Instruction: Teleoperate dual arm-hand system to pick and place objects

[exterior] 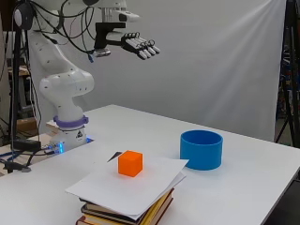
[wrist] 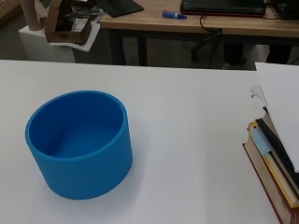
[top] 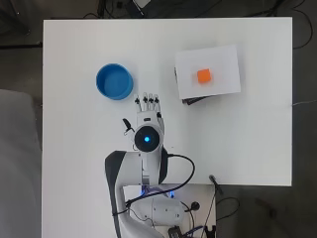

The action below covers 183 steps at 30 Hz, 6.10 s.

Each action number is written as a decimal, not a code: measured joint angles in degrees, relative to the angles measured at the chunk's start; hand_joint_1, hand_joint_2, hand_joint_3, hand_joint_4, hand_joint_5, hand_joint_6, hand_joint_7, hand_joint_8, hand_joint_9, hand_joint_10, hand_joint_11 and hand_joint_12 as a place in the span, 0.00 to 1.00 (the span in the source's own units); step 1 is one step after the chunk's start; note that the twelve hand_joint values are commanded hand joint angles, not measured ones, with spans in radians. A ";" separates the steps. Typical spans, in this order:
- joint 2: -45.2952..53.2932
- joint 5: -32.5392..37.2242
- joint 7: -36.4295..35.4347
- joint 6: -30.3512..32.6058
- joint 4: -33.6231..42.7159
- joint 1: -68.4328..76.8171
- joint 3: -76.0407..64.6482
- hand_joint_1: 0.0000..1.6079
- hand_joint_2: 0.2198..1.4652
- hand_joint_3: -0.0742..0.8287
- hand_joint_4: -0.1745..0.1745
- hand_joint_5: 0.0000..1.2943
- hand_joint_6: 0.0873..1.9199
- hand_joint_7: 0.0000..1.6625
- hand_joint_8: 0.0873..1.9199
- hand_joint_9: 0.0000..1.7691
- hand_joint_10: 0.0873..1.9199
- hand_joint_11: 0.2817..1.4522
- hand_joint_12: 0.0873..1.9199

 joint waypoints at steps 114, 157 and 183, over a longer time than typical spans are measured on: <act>28.23 -0.09 -10.16 14.75 20.72 39.76 -44.59 0.59 0.78 0.08 1.00 0.64 0.62 0.82 1.00 0.92 0.99 0.82 0.91; 59.72 17.89 -20.55 14.26 29.67 29.52 -19.15 0.59 0.78 0.08 1.00 0.64 0.63 0.78 1.00 0.88 1.00 0.74 0.94; 49.61 9.43 -5.98 21.69 24.79 27.01 -15.06 0.00 0.51 0.08 0.71 0.10 0.00 0.15 0.00 0.19 0.00 0.15 0.00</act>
